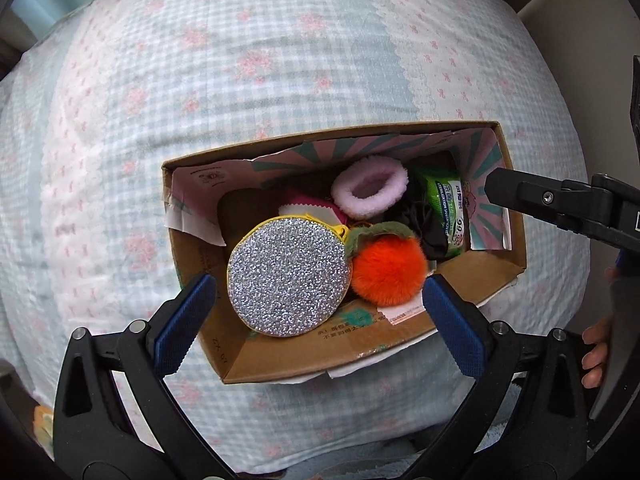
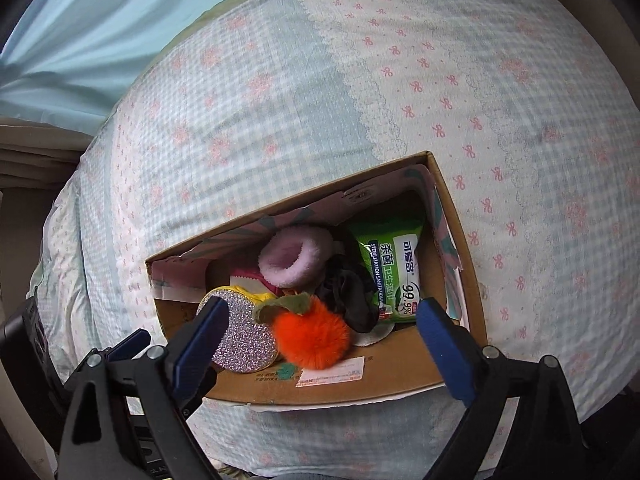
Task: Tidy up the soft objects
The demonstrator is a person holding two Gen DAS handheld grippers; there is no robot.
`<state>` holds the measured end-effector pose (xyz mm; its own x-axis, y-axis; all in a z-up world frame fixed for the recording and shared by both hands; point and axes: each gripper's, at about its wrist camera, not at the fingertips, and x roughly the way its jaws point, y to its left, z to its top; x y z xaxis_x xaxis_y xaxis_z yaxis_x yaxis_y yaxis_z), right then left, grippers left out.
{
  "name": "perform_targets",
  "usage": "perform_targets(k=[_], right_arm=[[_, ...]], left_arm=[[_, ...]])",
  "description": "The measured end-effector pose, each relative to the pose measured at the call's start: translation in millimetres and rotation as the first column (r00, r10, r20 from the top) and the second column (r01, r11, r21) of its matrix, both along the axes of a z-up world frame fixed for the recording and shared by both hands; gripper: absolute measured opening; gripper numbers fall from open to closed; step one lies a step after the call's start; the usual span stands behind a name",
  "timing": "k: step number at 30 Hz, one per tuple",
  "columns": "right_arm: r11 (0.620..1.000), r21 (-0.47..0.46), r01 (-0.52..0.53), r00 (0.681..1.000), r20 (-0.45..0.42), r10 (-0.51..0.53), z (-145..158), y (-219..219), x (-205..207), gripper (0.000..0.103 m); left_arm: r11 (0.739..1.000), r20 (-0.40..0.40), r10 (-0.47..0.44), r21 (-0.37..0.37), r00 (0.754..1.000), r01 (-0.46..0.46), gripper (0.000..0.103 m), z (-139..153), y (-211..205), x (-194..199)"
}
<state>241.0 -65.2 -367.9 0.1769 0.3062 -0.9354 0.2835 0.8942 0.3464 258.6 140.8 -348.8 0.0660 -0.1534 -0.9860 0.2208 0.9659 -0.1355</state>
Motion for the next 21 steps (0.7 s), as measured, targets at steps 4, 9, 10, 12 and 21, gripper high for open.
perform_targets(k=[4,9,10,12,21], right_arm=[[1.000,0.001,-0.013,0.999,0.035,0.013,14,-3,-8,0.093],[0.998,-0.015,-0.068,0.993,0.098,0.070,44,-10,-23,0.093],[0.997,-0.016,-0.080,0.990,0.115,0.081,52,-12,-27,0.093],[0.995,-0.032,-0.098,0.982,0.157,0.101,72,-18,-34,0.093],[0.964,-0.223,-0.144,0.876,0.424,0.229,208,-57,-89,0.093]], left_arm=[[1.000,0.042,0.001,0.011,0.999,-0.001,0.103,17,-7,-8],[0.999,0.111,0.022,0.043,0.994,-0.027,0.103,45,-16,-22],[0.998,0.134,0.023,0.057,0.991,-0.031,0.103,53,-18,-26],[0.997,0.179,0.033,0.058,0.983,-0.044,0.103,71,-23,-32],[0.985,0.443,0.169,-0.050,0.881,-0.164,0.103,207,-33,-70]])
